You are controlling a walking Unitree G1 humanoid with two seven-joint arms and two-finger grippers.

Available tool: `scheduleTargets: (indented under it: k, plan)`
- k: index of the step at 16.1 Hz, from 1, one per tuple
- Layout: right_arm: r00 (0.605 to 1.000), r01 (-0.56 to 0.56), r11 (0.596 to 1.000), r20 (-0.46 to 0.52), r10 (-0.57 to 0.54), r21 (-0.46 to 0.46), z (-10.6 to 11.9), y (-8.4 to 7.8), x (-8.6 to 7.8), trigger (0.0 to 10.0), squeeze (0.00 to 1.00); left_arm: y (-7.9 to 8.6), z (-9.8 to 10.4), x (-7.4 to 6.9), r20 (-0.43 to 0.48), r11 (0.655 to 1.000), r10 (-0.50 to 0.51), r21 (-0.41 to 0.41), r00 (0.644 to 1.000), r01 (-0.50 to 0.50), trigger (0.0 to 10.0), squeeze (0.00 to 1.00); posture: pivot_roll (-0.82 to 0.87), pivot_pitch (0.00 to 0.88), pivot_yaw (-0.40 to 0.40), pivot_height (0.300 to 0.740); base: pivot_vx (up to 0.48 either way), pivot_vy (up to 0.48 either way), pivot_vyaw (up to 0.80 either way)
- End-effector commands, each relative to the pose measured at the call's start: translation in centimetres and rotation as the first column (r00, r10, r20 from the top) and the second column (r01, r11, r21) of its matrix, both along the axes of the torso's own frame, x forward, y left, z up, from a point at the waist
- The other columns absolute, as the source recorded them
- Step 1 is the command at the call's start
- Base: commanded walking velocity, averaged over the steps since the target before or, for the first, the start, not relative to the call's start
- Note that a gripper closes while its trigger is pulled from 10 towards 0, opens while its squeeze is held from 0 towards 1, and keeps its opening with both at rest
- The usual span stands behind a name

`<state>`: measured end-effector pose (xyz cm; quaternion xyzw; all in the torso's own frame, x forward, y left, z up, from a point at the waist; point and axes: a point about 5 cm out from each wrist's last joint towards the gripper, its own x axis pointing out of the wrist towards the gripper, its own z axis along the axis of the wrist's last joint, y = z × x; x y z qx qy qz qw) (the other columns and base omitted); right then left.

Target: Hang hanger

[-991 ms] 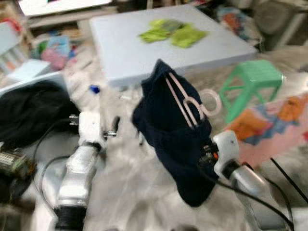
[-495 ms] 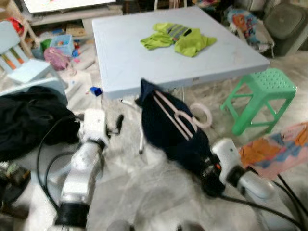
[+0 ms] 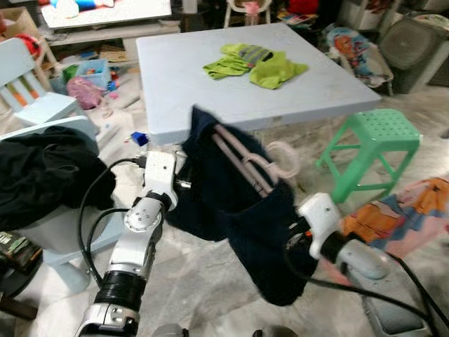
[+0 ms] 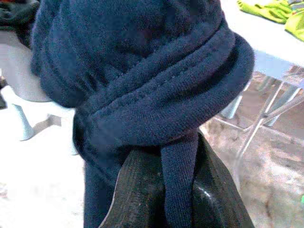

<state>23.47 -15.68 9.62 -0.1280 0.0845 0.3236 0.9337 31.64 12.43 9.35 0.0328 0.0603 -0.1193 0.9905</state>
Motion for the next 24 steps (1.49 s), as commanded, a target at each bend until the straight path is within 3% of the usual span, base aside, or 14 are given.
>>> scheduleTargets:
  k: [1, 4, 7, 11, 13, 15, 17, 19, 20, 22, 24]
  plan:
    - [0.997, -0.025, 1.0, 0.068, 0.024, 0.01, 1.5, 0.7, 0.4, 10.0, 0.0, -0.7, 0.6, 0.6, 0.024, 0.999, -0.031, 0.011, 0.999, 0.031, 10.0, 0.0, -0.06, 0.011, 0.007, 0.74, 0.0, 0.0, 0.0]
    - [0.998, -0.041, 0.998, 0.058, 0.038, 0.042, 1.8, 1.3, 0.4, 10.0, 0.0, -1.6, 0.7, 0.9, 0.033, 0.999, -0.047, 0.001, 0.998, 0.047, 10.0, 0.0, -0.07, 0.004, 0.008, 0.74, 0.0, 0.0, 0.0]
    - [0.982, -0.188, 0.98, -0.02, 0.19, 0.069, 2.1, 2.0, -1.4, 10.0, 0.0, -2.6, 0.1, 0.8, 0.037, 0.998, -0.058, -0.011, 0.998, 0.058, 10.0, 0.0, -0.07, 0.002, 0.005, 0.74, 0.0, 0.0, 0.0]
    - [0.949, -0.297, 0.955, -0.112, 0.295, 0.003, 1.3, 0.8, -3.3, 10.0, 0.0, -1.0, 0.0, 1.3, 0.047, 1.0, 0.018, 0.022, 0.999, -0.019, 10.0, 0.0, -0.09, 0.004, 0.007, 0.74, 0.0, 0.0, 0.0]
    - [0.932, -0.331, 0.943, -0.167, 0.32, -0.043, 1.3, -1.0, -3.7, 10.0, 0.0, 1.4, 0.3, 2.1, 0.06, 0.993, 0.101, 0.05, 0.993, -0.105, 10.0, 0.0, -0.09, 0.006, 0.005, 0.74, 0.0, 0.0, 0.0]
    - [0.936, -0.32, 0.942, -0.187, 0.299, -0.098, 1.3, -2.5, -3.5, 10.0, 0.0, 2.1, 0.4, 2.2, 0.064, 0.991, 0.117, 0.06, 0.991, -0.121, 10.0, 0.0, -0.09, 0.007, 0.006, 0.74, 0.0, 0.0, 0.0]
    - [0.941, -0.29, 0.931, -0.244, 0.236, -0.221, 1.3, -6.8, -2.9, 10.0, 0.0, 3.2, 0.1, 2.1, 0.064, 0.988, 0.13, 0.08, 0.989, -0.135, 10.0, 0.0, -0.1, 0.009, 0.004, 0.74, 0.0, 0.0, 0.0]
    - [0.939, -0.288, 0.93, -0.257, 0.228, -0.23, 1.4, -7.4, -2.9, 10.0, 0.0, 3.4, 0.0, 2.1, 0.065, 0.987, 0.133, 0.084, 0.989, -0.138, 10.0, 0.0, -0.1, 0.009, 0.004, 0.74, 0.0, 0.0, 0.0]
    - [0.91, -0.344, 0.898, -0.332, 0.248, -0.274, 1.8, -9.7, -3.7, 10.0, 0.0, 4.1, -0.2, 1.8, 0.061, 0.985, 0.144, 0.087, 0.988, -0.149, 10.0, 0.0, -0.1, 0.012, 0.004, 0.74, 0.0, 0.0, 0.0]
    - [0.879, -0.406, 0.863, -0.388, 0.278, -0.301, 2.8, -11.3, -4.4, 10.0, 0.0, 4.7, -0.3, 1.7, 0.057, 0.983, 0.151, 0.094, 0.987, -0.156, 10.0, 0.0, -0.1, 0.014, 0.006, 0.74, 0.0, 0.0, 0.0]
    - [0.831, -0.5, 0.822, -0.418, 0.367, -0.273, 5.2, -12.2, -5.4, 10.0, 0.0, 5.1, -0.5, 1.7, 0.039, 0.984, 0.15, 0.095, 0.988, -0.153, 10.0, 0.0, -0.1, 0.015, 0.01, 0.74, 0.0, 0.0, 0.0]
